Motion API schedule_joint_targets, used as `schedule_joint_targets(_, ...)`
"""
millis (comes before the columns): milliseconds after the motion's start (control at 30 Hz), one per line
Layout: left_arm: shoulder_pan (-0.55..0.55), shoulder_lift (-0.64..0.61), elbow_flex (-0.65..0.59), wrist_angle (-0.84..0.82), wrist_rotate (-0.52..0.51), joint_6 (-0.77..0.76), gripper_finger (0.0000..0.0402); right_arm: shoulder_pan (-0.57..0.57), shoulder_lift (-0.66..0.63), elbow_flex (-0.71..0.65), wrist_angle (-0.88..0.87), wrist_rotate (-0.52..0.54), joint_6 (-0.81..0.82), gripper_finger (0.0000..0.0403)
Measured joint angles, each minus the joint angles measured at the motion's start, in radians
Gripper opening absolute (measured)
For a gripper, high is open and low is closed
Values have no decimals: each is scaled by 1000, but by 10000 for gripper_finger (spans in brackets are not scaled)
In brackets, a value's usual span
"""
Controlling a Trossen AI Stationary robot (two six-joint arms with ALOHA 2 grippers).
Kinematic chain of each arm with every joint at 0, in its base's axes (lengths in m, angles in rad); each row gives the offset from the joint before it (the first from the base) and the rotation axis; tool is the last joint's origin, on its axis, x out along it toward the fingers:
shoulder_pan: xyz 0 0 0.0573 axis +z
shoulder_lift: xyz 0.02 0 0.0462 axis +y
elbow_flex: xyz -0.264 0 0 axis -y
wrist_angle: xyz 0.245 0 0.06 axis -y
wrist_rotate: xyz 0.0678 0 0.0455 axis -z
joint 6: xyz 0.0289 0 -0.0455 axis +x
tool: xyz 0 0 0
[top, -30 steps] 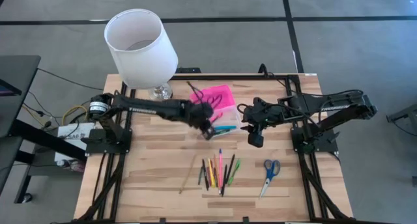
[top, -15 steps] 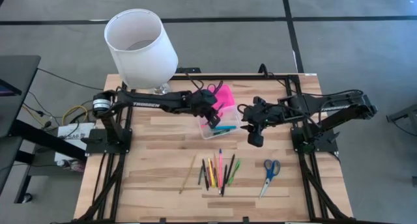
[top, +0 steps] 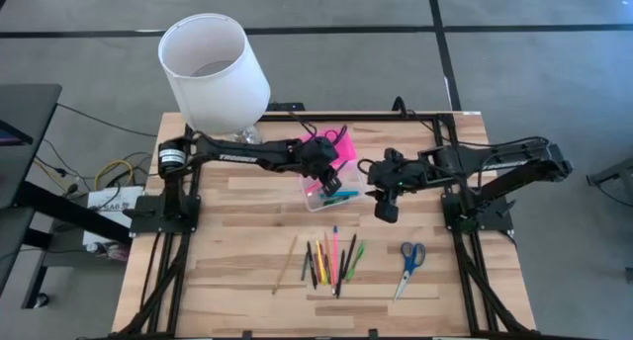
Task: Pick & place school supplies into a supply box
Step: Put the gray pen into the pink supply box
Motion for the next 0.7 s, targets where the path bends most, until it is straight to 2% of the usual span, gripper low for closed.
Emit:
schedule_joint_targets(167,13,0,-1,-13,18,3,11,1,0,-57,20,-3,36,127)
schedule_joint_targets(467,12,0,-1,-19,18,43,15,6,0,-60,62,-3,54,127)
schedule_joint_targets(700,10,0,-1,-72,0,74,78,6,0,-60,58,-3,54,127)
